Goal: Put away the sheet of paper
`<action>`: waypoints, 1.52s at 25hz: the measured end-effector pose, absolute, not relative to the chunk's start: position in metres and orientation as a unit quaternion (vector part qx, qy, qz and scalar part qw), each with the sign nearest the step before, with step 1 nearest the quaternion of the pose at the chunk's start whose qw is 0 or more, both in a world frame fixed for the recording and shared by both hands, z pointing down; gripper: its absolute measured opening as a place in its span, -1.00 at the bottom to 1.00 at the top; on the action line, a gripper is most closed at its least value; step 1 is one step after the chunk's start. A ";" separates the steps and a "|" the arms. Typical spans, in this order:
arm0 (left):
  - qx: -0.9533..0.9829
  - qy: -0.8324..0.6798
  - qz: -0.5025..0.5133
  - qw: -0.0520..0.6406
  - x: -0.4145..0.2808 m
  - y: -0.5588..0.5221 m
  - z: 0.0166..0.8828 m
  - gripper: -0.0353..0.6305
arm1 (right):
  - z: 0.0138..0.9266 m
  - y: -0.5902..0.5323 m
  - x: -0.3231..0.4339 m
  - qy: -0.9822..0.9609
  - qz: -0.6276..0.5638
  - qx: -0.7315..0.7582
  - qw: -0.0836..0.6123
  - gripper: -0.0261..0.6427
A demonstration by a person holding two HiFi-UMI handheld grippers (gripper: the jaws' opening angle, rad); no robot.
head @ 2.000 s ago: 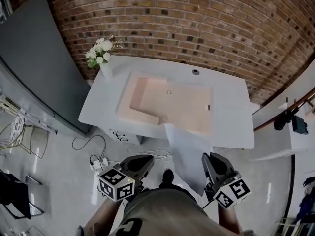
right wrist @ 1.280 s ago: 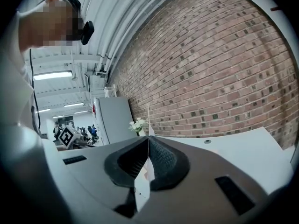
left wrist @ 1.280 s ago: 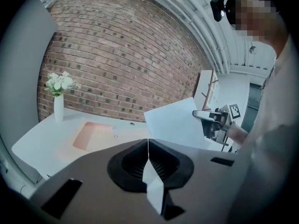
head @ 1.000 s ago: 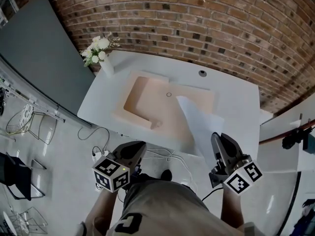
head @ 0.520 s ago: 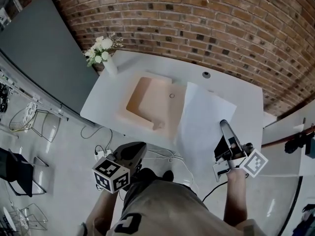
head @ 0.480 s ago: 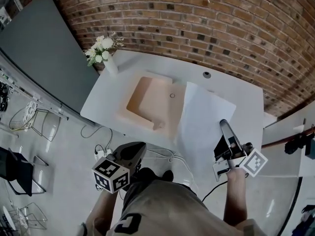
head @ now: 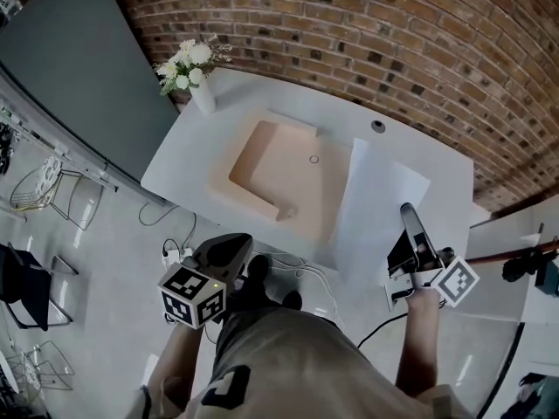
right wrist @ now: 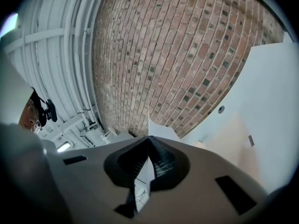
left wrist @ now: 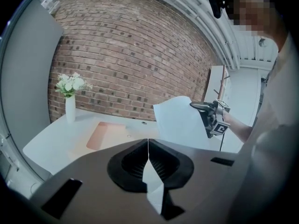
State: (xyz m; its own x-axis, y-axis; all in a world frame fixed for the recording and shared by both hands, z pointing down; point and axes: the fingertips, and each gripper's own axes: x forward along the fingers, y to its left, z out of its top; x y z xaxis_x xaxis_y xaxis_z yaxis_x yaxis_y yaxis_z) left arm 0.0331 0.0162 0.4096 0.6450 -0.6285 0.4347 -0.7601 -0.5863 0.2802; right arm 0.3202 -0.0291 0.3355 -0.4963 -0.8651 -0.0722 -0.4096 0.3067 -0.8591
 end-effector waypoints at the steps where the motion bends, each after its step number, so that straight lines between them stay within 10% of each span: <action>1: 0.878 -0.395 0.147 0.225 0.031 0.012 0.411 -0.84 | 0.337 -0.030 0.320 0.757 -0.415 -0.423 0.276 -0.85; 38: 0.907 -0.292 0.138 0.270 -0.073 -0.150 0.458 -0.84 | 0.376 -0.127 0.254 0.671 -0.450 -0.551 0.210 -0.85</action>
